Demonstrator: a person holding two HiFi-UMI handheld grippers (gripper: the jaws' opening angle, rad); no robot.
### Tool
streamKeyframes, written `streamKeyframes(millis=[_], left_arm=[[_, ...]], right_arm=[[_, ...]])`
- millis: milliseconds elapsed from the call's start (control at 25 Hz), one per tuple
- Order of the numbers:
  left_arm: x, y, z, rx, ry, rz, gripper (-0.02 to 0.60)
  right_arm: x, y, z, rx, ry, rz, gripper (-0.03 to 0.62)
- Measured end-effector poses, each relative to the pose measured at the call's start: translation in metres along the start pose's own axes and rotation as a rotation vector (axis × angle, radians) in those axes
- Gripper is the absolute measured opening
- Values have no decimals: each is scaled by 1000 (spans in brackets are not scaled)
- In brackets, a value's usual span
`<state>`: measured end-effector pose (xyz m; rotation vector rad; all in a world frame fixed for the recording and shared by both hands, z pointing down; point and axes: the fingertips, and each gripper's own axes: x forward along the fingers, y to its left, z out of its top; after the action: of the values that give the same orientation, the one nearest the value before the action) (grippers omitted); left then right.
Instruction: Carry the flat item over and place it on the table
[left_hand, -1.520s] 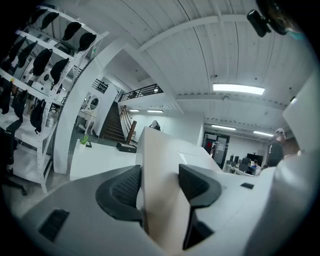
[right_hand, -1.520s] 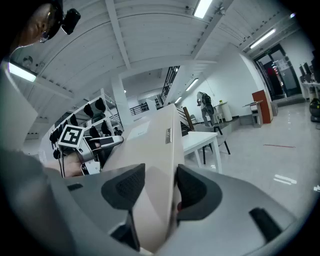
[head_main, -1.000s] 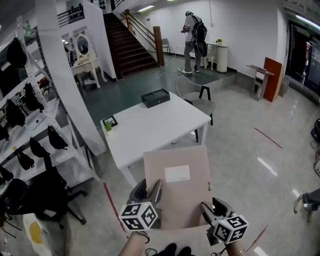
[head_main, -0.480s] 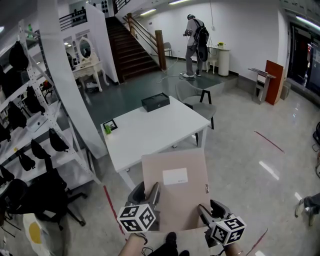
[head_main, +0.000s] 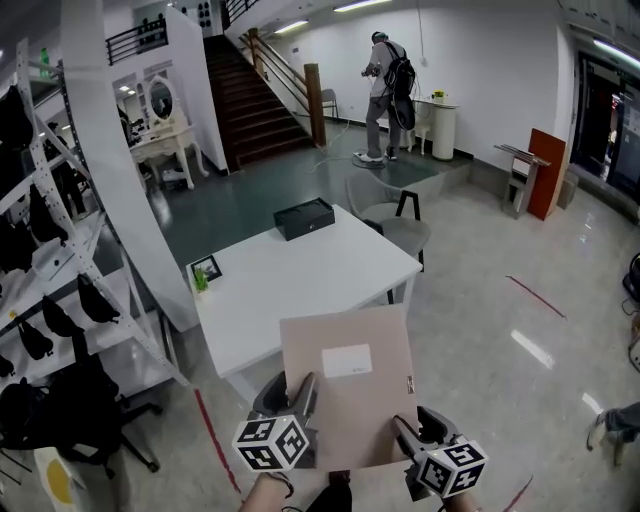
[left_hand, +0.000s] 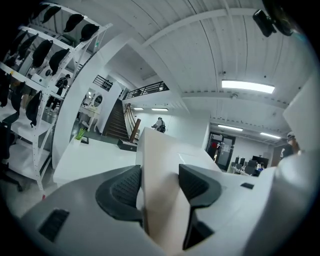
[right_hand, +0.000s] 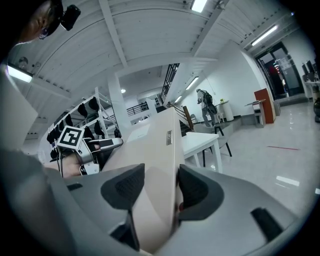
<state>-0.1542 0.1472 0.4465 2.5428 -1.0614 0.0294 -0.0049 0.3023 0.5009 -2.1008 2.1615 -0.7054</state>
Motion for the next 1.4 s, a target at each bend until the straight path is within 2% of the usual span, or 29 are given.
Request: streamKeyframes(millis=[480,840,1080,1400], left_arm=[[141,78,56,-13,3,-2,239],[194,118,76,-28,-7,9,239],[220,139,83,-36,-17,51,239],[269,165,92,-58,-41,153,238]], right_arm=[[153,-32,65,16,11,-15,209],[221,-39,89,9,23,-5,209],[260,-49,101,-21,41,29,209],[326,-80,125,-59,88,120,210]])
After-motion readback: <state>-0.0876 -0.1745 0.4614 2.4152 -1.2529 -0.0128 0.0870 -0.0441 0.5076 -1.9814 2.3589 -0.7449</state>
